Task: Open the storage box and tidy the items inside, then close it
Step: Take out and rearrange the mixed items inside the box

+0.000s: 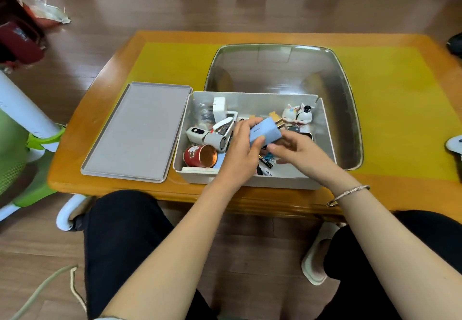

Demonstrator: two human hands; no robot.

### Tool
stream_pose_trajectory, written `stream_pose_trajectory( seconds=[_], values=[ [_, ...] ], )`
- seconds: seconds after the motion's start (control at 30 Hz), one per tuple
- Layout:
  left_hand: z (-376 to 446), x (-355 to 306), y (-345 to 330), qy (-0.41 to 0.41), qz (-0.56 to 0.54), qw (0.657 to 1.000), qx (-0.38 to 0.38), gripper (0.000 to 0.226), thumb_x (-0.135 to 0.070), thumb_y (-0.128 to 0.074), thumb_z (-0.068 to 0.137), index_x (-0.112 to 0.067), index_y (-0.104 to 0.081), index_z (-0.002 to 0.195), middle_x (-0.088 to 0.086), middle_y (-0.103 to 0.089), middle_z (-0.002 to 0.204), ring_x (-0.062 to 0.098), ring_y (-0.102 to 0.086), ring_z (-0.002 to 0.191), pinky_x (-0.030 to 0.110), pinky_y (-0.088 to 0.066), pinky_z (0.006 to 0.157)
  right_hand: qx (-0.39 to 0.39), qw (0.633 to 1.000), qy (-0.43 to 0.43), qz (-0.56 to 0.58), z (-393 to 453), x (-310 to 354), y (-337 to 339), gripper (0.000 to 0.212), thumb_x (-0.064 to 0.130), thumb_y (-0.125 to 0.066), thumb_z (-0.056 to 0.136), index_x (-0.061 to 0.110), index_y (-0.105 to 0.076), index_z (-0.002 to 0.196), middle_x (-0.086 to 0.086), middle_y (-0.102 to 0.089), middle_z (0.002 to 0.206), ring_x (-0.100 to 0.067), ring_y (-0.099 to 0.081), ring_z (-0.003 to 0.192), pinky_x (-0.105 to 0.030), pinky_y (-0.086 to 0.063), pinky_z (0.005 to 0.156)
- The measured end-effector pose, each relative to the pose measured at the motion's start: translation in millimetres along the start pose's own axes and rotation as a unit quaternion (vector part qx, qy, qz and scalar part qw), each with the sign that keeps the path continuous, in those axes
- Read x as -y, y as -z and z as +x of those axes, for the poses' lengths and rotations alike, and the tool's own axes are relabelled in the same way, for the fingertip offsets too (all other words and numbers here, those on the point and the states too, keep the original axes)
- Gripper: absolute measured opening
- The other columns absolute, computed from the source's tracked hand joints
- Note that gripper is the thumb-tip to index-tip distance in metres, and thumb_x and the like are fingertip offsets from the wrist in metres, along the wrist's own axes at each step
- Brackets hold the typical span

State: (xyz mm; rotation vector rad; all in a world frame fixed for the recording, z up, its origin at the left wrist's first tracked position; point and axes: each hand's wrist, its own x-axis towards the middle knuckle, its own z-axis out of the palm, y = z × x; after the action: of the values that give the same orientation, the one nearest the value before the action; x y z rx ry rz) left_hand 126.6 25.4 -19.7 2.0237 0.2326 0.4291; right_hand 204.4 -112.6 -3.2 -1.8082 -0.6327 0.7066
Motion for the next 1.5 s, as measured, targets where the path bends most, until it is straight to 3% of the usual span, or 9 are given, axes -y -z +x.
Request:
stream_pose_trajectory(
  seconds=[0.13,0.33,0.47,0.6,0.8,0.97,1.13,1.37,1.5],
  values=[
    [2,0,-8,-0.009,-0.009,1.000,-0.008,0.038,-0.006,-0.051,0.094,-0.010,-0.045,0.132,-0.006,-0.044,0.119,0.012,-0.041,0.117,0.023,-0.033,0.099,-0.027,0.999,0.023,0.037,3,-10,-8,0.028,0.007,-0.063,0.087,0.015,-0.056,0.112,0.008,-0.067,0.099,0.005,-0.065,0.085,-0.012,-0.050,0.070],
    [5,1,-7,-0.014,-0.045,0.998,0.043,0.038,-0.004,-0.051,0.095,-0.011,-0.047,0.132,0.005,-0.053,0.129,0.020,-0.048,0.122,0.040,-0.041,0.104,-0.099,0.990,0.072,0.066,8,-18,-14,0.047,0.000,-0.063,0.085,0.021,-0.046,0.124,-0.002,-0.064,0.111,-0.010,-0.065,0.100,-0.026,-0.055,0.080],
    [4,0,-9,-0.011,-0.050,0.998,0.024,0.041,-0.018,-0.064,0.089,-0.018,-0.052,0.128,-0.004,-0.054,0.121,0.006,-0.052,0.110,0.017,-0.046,0.089,-0.198,0.972,0.126,-0.023,4,-20,-13,0.046,-0.002,-0.066,0.079,0.025,-0.055,0.114,0.011,-0.064,0.103,-0.008,-0.062,0.094,-0.027,-0.054,0.082],
    [3,-3,-7,0.007,-0.066,0.998,0.011,0.044,-0.026,-0.071,0.085,-0.020,-0.057,0.126,-0.012,-0.060,0.109,0.001,-0.058,0.101,0.013,-0.048,0.081,-0.282,0.945,0.120,-0.116,4,-20,-14,0.043,0.002,-0.072,0.076,0.026,-0.063,0.111,0.003,-0.058,0.106,-0.013,-0.058,0.094,-0.025,-0.053,0.082],
    [3,1,-7,0.048,-0.092,0.994,-0.036,0.043,-0.014,-0.063,0.090,-0.014,-0.049,0.131,0.000,-0.056,0.117,0.005,-0.056,0.102,0.013,-0.050,0.082,-0.294,0.935,0.144,-0.135,3,-22,-18,0.043,0.007,-0.075,0.076,0.015,-0.064,0.117,-0.002,-0.047,0.109,0.002,-0.049,0.098,0.000,-0.042,0.078],
    [8,1,-1,0.094,-0.172,0.980,-0.025,0.033,-0.007,-0.059,0.092,-0.013,-0.054,0.125,0.009,-0.060,0.118,0.015,-0.064,0.099,0.027,-0.059,0.072,-0.239,0.934,0.191,-0.182,0,-22,-10,0.042,0.001,-0.069,0.081,0.011,-0.056,0.120,-0.004,-0.055,0.119,0.006,-0.045,0.106,-0.002,-0.044,0.078],
    [10,6,-3,0.114,-0.151,0.982,-0.029,0.035,-0.014,-0.065,0.089,-0.014,-0.057,0.124,-0.006,-0.061,0.106,0.003,-0.062,0.098,0.015,-0.054,0.067,-0.237,0.910,0.227,-0.252,-6,-28,-5,0.042,-0.002,-0.066,0.082,0.008,-0.054,0.121,-0.007,-0.057,0.125,-0.018,-0.053,0.117,-0.029,-0.050,0.094],
    [9,4,-7,0.106,-0.109,0.987,-0.060,0.036,-0.015,-0.074,0.082,-0.009,-0.062,0.115,-0.005,-0.063,0.087,-0.007,-0.061,0.076,0.012,-0.052,0.061,-0.268,0.903,0.215,-0.259,-6,-31,-9,0.043,-0.008,-0.068,0.076,0.006,-0.055,0.114,-0.010,-0.058,0.120,-0.020,-0.055,0.113,-0.030,-0.052,0.090],
    [5,3,-9,0.088,-0.132,0.985,-0.070,0.047,-0.013,-0.079,0.076,-0.012,-0.059,0.119,0.008,-0.063,0.105,0.014,-0.065,0.091,0.022,-0.057,0.075,-0.279,0.882,0.234,-0.298,-6,-32,-9,0.046,-0.011,-0.066,0.076,0.005,-0.055,0.118,-0.011,-0.057,0.117,-0.017,-0.050,0.113,-0.015,-0.039,0.096]
  ],
)
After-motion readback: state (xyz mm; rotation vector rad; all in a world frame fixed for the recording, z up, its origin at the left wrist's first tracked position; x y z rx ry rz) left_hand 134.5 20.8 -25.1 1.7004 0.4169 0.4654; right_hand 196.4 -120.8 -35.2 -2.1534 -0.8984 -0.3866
